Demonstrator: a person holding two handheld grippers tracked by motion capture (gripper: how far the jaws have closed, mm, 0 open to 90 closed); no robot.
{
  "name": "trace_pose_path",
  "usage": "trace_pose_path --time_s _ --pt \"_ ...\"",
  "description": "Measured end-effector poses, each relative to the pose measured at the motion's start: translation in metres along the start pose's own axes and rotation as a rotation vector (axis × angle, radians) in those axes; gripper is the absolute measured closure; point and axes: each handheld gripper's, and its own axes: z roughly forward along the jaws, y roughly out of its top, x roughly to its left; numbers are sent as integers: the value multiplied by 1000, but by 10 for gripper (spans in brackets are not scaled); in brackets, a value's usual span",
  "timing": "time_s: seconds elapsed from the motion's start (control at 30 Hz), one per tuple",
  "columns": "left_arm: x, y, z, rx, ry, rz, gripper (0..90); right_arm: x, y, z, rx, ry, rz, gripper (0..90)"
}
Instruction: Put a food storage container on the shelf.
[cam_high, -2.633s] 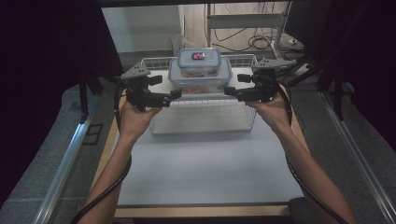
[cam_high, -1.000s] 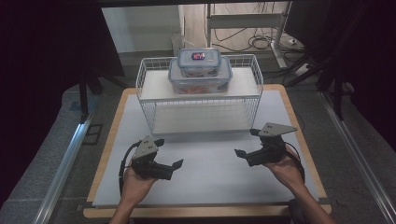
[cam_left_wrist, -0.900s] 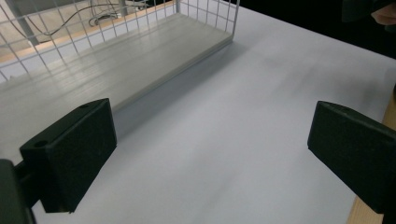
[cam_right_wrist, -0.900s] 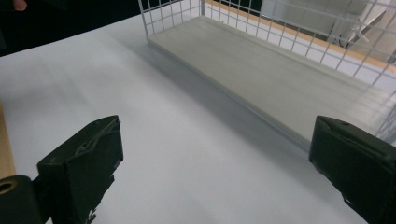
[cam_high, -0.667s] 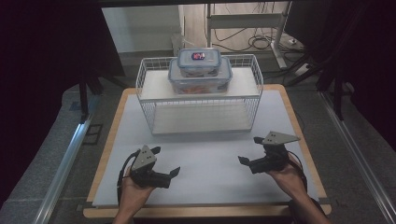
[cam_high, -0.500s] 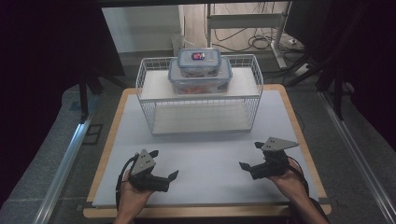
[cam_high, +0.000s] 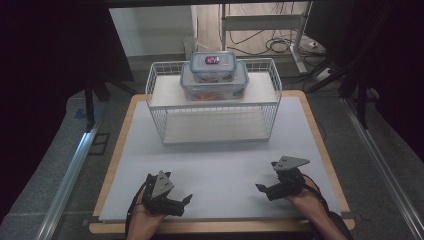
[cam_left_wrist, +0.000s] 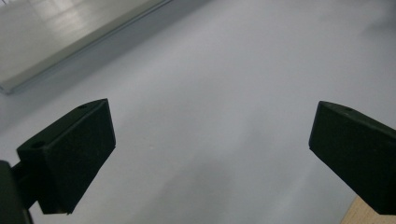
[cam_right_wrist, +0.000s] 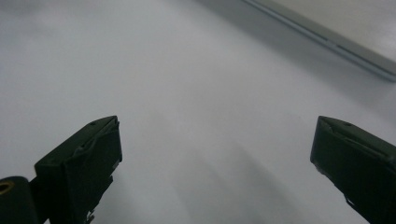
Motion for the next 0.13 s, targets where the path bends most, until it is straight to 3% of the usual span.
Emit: trace_pose_path --time_s 0.13 --pt "5 -2 2 10 -8 -27 5 -2 -1 1 11 1 7 19"
